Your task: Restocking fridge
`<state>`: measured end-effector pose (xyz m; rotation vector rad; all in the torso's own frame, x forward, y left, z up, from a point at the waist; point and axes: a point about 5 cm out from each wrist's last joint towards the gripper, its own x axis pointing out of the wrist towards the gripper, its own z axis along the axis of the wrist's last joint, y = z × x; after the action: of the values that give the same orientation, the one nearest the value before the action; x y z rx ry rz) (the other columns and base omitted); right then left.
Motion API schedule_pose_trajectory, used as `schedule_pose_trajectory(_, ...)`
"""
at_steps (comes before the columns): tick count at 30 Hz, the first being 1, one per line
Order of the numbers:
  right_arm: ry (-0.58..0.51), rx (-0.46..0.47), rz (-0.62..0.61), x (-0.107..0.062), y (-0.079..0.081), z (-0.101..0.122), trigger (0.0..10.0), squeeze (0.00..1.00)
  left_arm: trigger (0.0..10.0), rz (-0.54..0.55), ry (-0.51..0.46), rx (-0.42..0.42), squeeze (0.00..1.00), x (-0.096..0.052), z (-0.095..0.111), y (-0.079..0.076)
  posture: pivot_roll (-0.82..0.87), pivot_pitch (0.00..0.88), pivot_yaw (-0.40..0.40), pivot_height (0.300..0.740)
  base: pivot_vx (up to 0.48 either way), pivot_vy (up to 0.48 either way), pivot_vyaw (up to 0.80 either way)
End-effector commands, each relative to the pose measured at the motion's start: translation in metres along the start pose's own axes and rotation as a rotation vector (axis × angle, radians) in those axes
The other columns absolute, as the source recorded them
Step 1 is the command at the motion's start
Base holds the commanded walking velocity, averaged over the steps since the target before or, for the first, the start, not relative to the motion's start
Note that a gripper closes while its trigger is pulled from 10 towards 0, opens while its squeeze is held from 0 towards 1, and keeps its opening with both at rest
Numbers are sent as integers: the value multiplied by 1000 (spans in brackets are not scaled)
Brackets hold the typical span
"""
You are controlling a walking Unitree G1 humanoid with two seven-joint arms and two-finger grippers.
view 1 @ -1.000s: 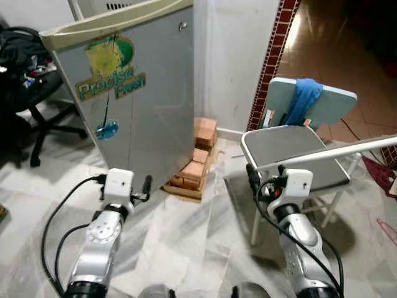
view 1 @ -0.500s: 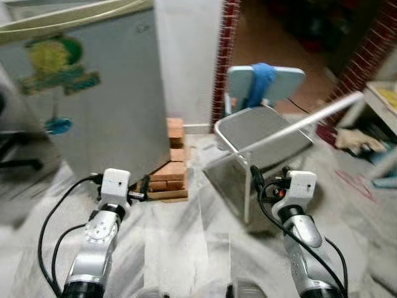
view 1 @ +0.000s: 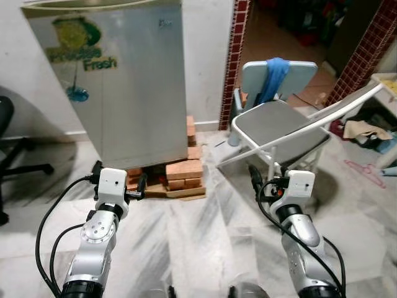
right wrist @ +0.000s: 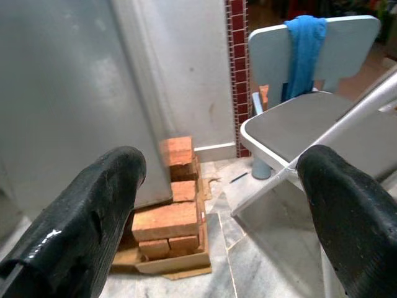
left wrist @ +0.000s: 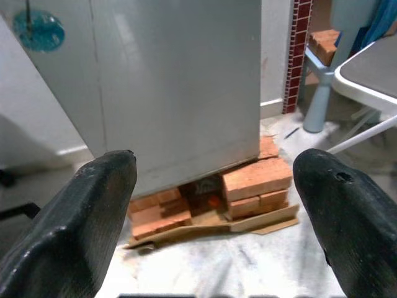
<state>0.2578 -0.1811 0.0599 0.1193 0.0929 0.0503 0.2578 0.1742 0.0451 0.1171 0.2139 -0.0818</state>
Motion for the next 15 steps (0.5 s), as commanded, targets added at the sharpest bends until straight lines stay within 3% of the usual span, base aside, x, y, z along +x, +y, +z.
schedule_pose_trajectory(1, -3, -5, -28, 1, -7, 1, 10000, 0, 10000, -7, -24, 0, 0, 2, 5, -6, -29, 0, 47, 740, 0, 0, 0)
schedule_pose_trajectory(15, -45, -13, -36, 3, -4, 7, 10000, 0, 10000, 23, -79, 13, 0, 8, 14, -5, -27, 0, 53, 740, 0, 0, 0)
